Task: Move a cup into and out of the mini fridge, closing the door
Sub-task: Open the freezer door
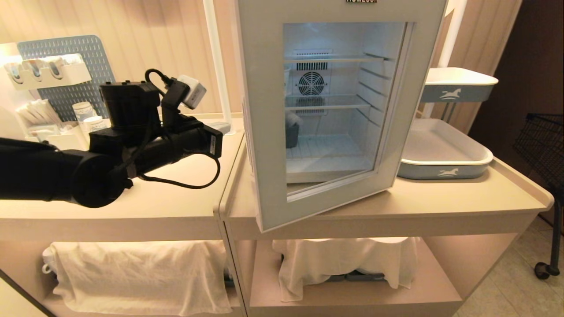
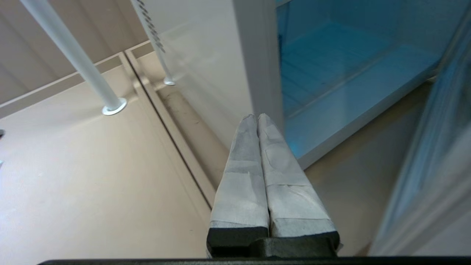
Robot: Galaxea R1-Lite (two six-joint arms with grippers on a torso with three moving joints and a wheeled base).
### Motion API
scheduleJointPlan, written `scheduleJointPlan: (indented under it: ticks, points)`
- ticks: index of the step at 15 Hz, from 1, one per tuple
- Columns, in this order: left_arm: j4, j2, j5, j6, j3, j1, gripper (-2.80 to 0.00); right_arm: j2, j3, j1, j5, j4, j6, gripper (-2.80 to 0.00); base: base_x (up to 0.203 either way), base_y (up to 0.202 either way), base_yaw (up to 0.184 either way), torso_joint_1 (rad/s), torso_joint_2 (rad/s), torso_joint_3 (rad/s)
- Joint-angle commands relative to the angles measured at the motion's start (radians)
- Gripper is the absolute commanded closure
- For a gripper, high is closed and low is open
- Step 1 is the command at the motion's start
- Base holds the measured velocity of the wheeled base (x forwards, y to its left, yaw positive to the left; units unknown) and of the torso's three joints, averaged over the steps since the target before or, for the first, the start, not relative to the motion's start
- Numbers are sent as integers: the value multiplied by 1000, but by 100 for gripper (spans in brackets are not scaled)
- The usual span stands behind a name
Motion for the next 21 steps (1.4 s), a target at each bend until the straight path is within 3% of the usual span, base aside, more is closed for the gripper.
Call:
scheduleJointPlan:
  ticks: [1,4,7,12,17,21]
  points:
    - [-6,56,10,21,-28,-22,0,0,0,0,0,0,-1,0,0,0,0,0,0,0]
    - [-17,97,19,29,-66,-35,0,0,0,0,0,0,-1,0,0,0,0,0,0,0]
    - [-67,130,62,95,-76,-56,0,0,0,0,0,0,-2,0,0,0,0,0,0,0]
    - [-76,150,96,104,-92,-86,0,0,0,0,0,0,-1,0,0,0,0,0,0,0]
    - [-100,147,110,101,-83,-132,0,0,0,0,1,0,-1,0,0,0,0,0,0,0]
    - [-98,102,107,37,-61,-202,0,0,0,0,0,1,-1,0,0,0,0,0,0,0]
